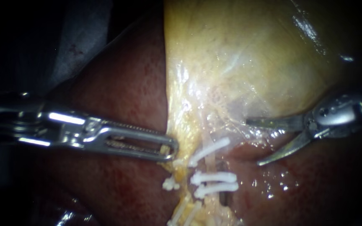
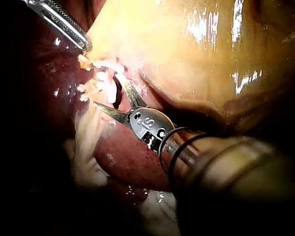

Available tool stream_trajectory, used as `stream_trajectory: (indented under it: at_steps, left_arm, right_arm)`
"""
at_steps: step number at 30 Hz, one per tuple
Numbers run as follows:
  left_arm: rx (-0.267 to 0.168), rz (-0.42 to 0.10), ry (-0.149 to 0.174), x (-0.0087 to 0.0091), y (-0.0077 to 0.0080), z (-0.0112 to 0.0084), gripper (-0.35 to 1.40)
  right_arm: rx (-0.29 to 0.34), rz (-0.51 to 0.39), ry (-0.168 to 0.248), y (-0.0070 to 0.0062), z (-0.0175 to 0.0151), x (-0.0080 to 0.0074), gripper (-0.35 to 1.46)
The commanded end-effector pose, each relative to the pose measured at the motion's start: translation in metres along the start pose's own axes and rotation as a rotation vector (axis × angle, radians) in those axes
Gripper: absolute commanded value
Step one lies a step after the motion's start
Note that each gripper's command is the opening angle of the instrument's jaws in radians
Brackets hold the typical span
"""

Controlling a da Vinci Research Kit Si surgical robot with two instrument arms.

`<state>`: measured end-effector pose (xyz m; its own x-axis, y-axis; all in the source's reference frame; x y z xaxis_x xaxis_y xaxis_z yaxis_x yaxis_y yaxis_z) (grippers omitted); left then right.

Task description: Go to the cutting position right tube

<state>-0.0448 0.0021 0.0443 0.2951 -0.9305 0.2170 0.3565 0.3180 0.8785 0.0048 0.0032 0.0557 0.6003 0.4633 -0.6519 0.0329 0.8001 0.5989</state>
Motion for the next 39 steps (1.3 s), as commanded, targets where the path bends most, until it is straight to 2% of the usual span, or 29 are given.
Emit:
stream_trajectory:
  at_steps: [1, 4, 8, 16, 27, 39]
  left_arm:
    - [-0.001, -0.004, -0.004, -0.0002, -0.0001, -0.0003, -0.35]
    - [-0.002, -0.007, -0.007, -0.0005, -0.0003, -0.0013, -0.35]
    - [-0.004, -0.010, -0.010, -0.0007, -0.0009, -0.0024, -0.35]
    - [-0.004, -0.016, -0.009, -0.0008, -0.0022, -0.0033, -0.35]
    - [0.002, -0.021, -0.014, -0.0009, -0.0038, -0.0039, -0.35]
    - [0.002, -0.022, -0.014, -0.0008, -0.0043, -0.0040, -0.35]
  right_arm:
    - [0.015, 0.017, -0.009, -0.0001, 0.0001, -0.0002, 0.96]
    - [0.031, 0.068, -0.018, -0.0004, 0.0008, -0.0007, 0.83]
    - [0.047, 0.076, -0.048, -0.0007, 0.0019, -0.0013, 0.69]
    - [0.070, 0.106, -0.078, -0.0008, 0.0044, -0.0022, 0.51]
    - [0.081, 0.122, -0.090, -0.0001, 0.0071, -0.0029, 0.37]
    - [0.080, 0.122, -0.089, 0.0010, 0.0090, -0.0023, 0.27]
